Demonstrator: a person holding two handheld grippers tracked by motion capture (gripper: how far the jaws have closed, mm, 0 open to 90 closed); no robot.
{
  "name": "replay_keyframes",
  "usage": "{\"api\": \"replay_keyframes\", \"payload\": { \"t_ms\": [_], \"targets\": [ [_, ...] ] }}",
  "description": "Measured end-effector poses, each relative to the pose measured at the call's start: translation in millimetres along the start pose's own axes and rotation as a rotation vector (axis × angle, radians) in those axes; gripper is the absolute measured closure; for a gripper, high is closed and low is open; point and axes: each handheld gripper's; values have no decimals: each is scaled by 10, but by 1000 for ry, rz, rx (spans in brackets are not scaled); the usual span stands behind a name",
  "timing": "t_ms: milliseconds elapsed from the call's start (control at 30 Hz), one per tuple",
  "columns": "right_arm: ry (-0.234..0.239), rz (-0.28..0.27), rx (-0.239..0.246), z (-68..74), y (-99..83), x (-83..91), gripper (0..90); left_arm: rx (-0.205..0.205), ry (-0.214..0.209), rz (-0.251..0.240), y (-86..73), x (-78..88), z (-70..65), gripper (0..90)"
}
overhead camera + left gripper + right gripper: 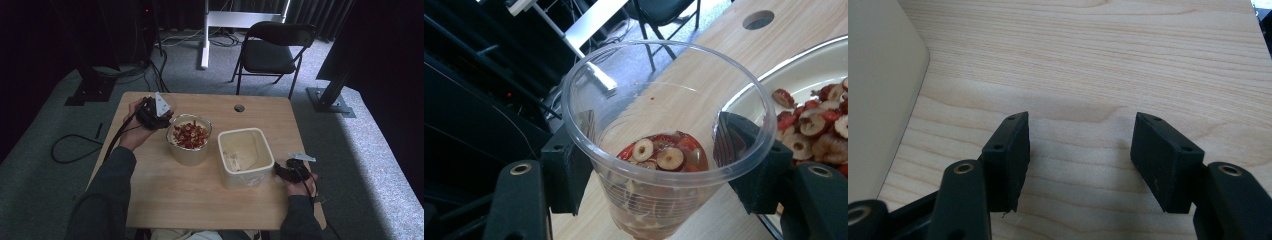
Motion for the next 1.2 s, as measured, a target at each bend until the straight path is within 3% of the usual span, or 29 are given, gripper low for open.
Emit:
{"api": "replay_keyframes", "payload": {
  "t_ms": [233,400,500,567,767,967,1133,1200],
  "targets": [
    [0,1,3,0,0,0,400,-65,18,-2,102,11,-39,345],
    [0,1,3,0,1,-1,400,-137,36,-3,160,13,-103,346],
    [0,1,3,1,1,-1,400,-144,40,-6,161,8,-117,347],
    [-1,1,4,3,0,-3,400,-196,53,6,151,-8,-173,347],
    [-1,0,4,3,1,-4,400,-249,61,14,179,2,-196,347],
    [0,0,7,1,1,-5,400,-359,85,29,246,25,-230,347],
    [1,0,8,1,2,-6,400,-398,93,25,280,25,-277,347],
    [1,0,8,1,2,-6,400,-430,102,34,282,18,-310,347]
  ]
}}
Point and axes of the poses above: each handheld gripper's, and its own axes: x roughly backward along the jaws, y roughly out of its top, z roughly to its left, and after that the axes turned 12 degrees about y, right-handed
